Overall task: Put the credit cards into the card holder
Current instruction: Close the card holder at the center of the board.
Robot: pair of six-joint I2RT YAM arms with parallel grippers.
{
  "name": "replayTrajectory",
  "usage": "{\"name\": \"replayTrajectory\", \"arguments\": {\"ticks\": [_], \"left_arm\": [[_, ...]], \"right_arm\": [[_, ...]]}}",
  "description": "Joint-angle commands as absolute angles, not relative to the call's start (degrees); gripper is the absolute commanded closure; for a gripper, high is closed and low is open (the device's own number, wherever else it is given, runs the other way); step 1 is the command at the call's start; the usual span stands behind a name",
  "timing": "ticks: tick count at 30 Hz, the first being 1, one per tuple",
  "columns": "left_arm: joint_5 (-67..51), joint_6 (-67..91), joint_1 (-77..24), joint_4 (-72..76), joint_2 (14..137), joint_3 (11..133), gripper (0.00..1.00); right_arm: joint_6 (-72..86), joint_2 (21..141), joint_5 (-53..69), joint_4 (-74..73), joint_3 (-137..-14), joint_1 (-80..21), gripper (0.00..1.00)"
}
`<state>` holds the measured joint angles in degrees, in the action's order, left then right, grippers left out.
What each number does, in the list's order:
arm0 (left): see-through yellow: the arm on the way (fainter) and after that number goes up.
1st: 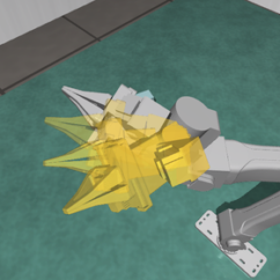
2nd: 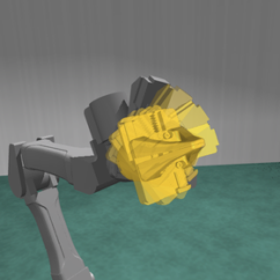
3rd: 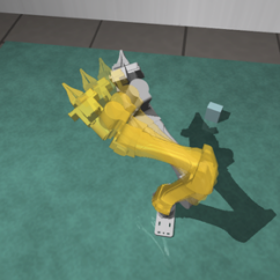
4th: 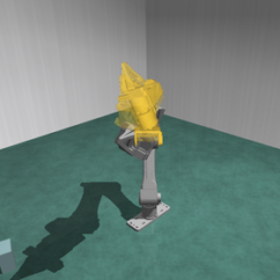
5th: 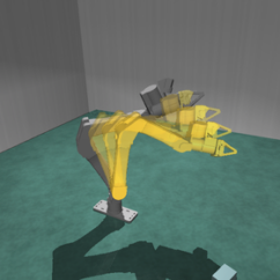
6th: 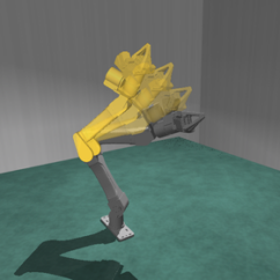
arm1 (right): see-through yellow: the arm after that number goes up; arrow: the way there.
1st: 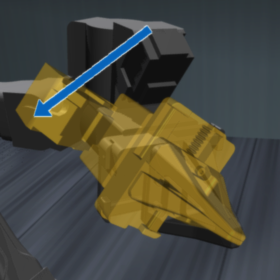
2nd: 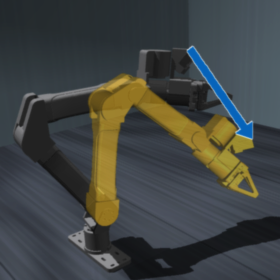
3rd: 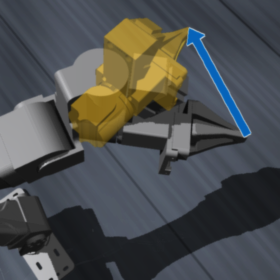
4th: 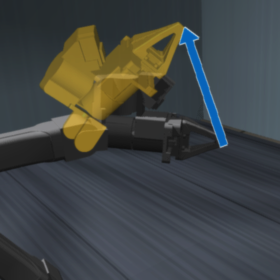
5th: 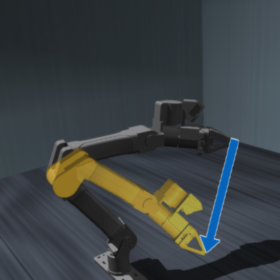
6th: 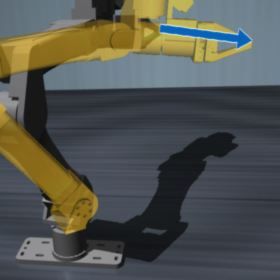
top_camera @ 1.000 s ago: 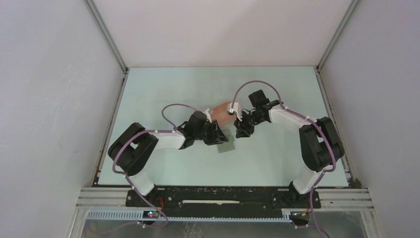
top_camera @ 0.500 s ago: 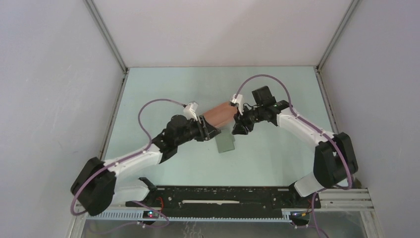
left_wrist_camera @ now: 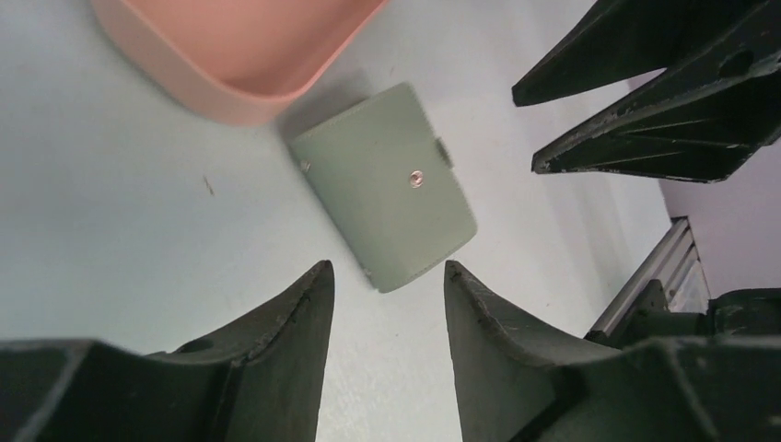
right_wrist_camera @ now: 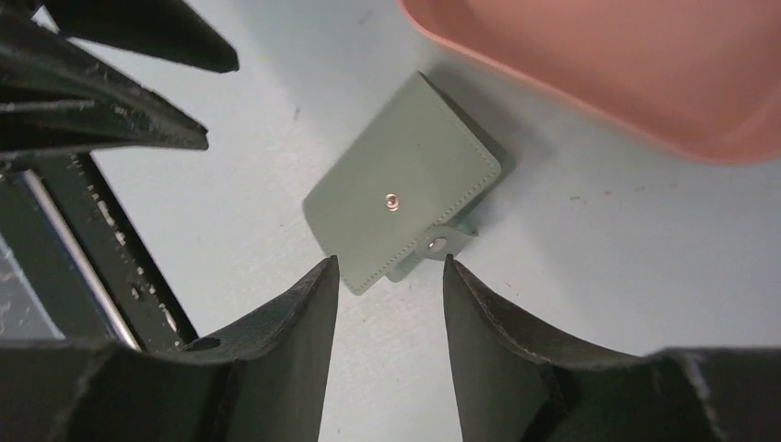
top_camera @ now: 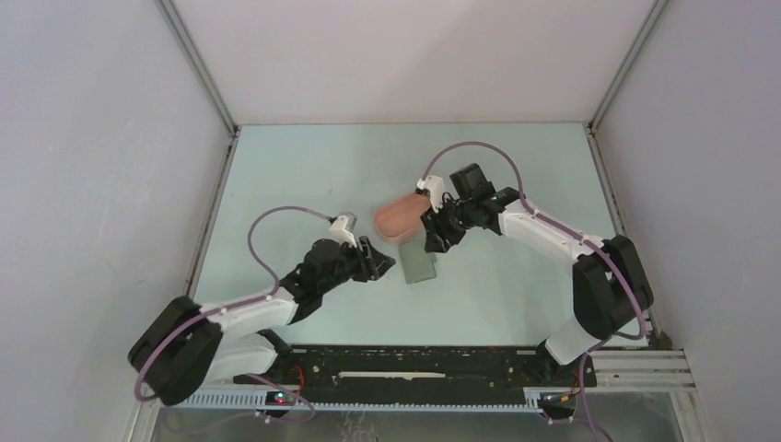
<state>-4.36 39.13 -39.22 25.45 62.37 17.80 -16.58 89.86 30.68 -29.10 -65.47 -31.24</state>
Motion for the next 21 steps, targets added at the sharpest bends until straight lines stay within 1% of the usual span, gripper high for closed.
{"name": "replayTrajectory", "arguments": {"ticks": [1, 4, 11, 17, 21], "left_arm": [[-7.06, 44.37, -39.4, 34.2, 70.64, 18.13, 0.48], [-7.12, 45.93, -40.49, 34.81, 75.54, 19.97, 0.48], [-6.45, 48.35, -42.68, 33.98, 85.37, 25.12, 0.47], [-3.31, 49.12, -43.67, 27.43, 87.74, 28.48, 0.47], [-2.15, 49.11, -44.09, 24.07, 88.99, 30.38, 0.48]], "right_arm": [[-6.83, 93.19, 21.87, -24.8, -64.72, -32.68, 0.46], [-4.55, 95.14, 19.2, -23.58, -64.69, -33.96, 0.48], [-3.37, 97.96, 17.2, -23.99, -65.27, -35.06, 0.51], [-3.69, 99.73, 15.62, -25.58, -65.95, -35.41, 0.54], [-3.93, 99.84, 14.82, -26.01, -66.22, -35.66, 0.61]]}}
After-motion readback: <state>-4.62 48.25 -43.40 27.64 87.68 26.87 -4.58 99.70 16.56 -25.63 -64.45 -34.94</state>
